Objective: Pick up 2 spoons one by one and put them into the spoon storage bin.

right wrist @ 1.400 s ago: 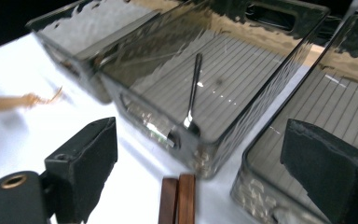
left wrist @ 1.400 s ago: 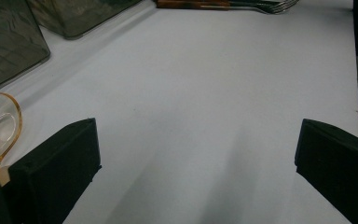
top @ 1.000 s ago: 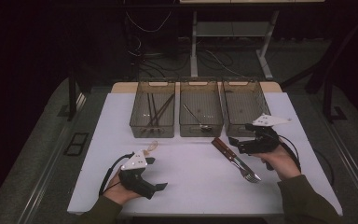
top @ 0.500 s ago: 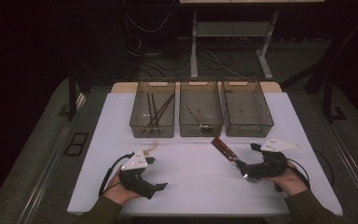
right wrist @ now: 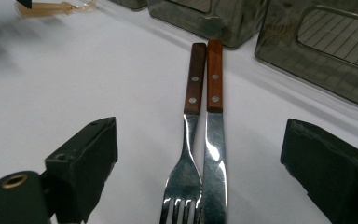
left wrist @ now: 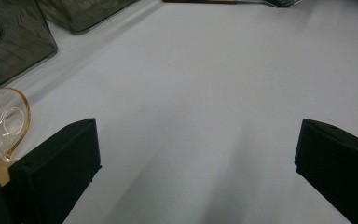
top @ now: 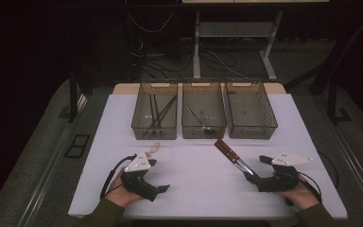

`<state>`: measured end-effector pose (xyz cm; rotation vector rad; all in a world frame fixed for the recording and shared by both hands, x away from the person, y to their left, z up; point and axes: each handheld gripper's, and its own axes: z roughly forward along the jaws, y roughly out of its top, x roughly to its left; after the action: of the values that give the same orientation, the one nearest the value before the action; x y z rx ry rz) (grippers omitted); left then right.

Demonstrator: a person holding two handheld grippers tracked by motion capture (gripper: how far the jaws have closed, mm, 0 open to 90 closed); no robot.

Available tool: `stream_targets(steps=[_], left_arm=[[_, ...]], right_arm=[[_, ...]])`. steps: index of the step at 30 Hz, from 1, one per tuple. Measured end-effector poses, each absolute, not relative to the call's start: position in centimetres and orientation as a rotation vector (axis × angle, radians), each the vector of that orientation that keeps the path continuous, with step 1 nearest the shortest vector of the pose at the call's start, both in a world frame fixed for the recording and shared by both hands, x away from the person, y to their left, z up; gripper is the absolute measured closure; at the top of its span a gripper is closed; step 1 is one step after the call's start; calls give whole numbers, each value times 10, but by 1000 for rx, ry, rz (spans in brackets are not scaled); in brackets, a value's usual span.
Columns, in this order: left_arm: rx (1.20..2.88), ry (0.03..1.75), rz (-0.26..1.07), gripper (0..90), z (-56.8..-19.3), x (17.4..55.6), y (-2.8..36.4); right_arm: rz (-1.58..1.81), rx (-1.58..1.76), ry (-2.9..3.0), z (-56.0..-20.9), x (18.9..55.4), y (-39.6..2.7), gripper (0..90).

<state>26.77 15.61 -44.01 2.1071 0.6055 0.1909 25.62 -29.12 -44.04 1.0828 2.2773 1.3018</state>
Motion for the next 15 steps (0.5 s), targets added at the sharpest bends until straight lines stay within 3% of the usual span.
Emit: stream_targets(steps=[8, 15], left_arm=[[2106, 641, 225, 47, -433, 273, 163], [2072, 711, 274, 152, -423, 286, 176]], right_arm=[[1281, 1055, 2285, -440, 256, -290, 112], [1275, 1070, 2274, -439, 257, -291, 112]])
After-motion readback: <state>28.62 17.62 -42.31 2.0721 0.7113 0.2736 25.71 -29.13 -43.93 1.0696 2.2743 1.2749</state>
